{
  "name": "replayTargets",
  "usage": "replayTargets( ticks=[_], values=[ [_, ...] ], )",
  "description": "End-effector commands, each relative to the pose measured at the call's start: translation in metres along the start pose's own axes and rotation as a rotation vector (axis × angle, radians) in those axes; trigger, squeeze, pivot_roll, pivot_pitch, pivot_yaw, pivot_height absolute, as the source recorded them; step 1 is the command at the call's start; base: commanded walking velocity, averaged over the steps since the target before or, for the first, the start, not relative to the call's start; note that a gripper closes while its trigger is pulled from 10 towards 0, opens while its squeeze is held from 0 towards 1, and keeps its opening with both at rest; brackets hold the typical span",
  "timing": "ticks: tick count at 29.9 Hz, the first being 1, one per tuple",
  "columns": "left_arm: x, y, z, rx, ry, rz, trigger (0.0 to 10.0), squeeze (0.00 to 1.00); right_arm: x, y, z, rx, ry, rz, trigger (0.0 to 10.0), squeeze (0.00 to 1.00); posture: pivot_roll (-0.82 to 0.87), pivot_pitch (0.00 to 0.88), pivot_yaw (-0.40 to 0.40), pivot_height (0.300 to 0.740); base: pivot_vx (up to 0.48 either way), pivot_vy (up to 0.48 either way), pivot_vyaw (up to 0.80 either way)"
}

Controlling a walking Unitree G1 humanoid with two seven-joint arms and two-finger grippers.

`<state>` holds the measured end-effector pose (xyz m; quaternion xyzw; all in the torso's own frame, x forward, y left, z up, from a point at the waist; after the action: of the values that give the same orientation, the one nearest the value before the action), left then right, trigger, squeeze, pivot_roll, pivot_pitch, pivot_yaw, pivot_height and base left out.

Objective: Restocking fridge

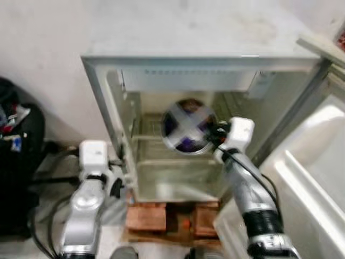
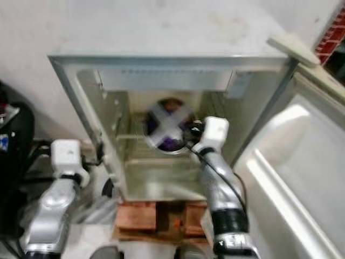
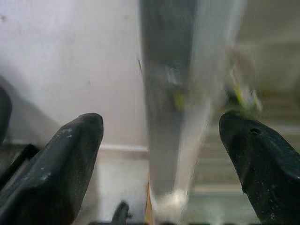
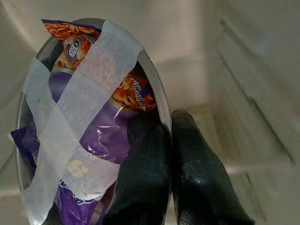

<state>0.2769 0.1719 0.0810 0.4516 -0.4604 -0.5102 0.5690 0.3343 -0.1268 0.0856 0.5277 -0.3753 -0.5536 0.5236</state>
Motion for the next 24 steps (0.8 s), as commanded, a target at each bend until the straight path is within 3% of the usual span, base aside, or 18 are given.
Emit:
replayTargets(
  ticks=[1, 10, 12, 13, 19, 24],
  values=[
    [-0.013, -0.005, 0.004, -0.020, 0.056, -0.015, 10.0, 0.00, -0.015, 0.008, -0.003, 0.025, 0.050, 0.000, 10.0, 0.00, 0.18, 0.061, -0.058, 0.740, 0.000, 0.000, 0.00],
    [-0.017, -0.022, 0.038, -0.085, 0.074, 0.002, 10.0, 0.00, -0.011, 0.004, -0.008, -0.012, 0.073, -0.001, 10.0, 0.00, 0.22, 0.095, -0.082, 0.740, 0.000, 0.000, 0.00],
    [-0.014, -0.022, 0.046, -0.080, 0.038, -0.054, 10.0, 0.00, -0.013, 0.003, -0.011, -0.028, 0.090, -0.002, 10.0, 0.00, 0.23, 0.115, -0.086, 0.740, 0.000, 0.000, 0.00],
    [-0.010, -0.023, 0.052, -0.080, 0.008, -0.091, 10.0, 0.00, -0.018, 0.003, -0.015, -0.038, 0.109, 0.000, 10.0, 0.00, 0.24, 0.129, -0.088, 0.740, 0.000, 0.000, 0.00],
    [-0.004, -0.019, 0.063, -0.071, -0.029, -0.135, 10.0, 0.00, -0.036, 0.009, -0.028, -0.047, 0.166, -0.020, 10.0, 0.00, 0.27, 0.167, -0.106, 0.740, 0.000, 0.000, 0.00],
    [0.000, -0.011, 0.076, -0.070, -0.029, -0.127, 10.0, 0.00, -0.058, 0.013, -0.044, -0.078, 0.190, -0.064, 10.0, 0.00, 0.33, 0.213, -0.142, 0.740, 0.000, 0.000, 0.00]
  ],
)
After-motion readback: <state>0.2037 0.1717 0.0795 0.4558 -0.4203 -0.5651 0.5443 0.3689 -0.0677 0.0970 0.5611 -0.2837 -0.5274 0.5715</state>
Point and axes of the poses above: a point about 5 cm out from each wrist's last joint towards the gripper, its own z axis pointing back from the gripper into the wrist, its own y axis along the axis of the wrist's last joint, x = y × z, the point moved 2 cm from there along -z, pointing out of the wrist towards the gripper, and after that the axes turned 8 degrees about z, right-handed, at the moved point
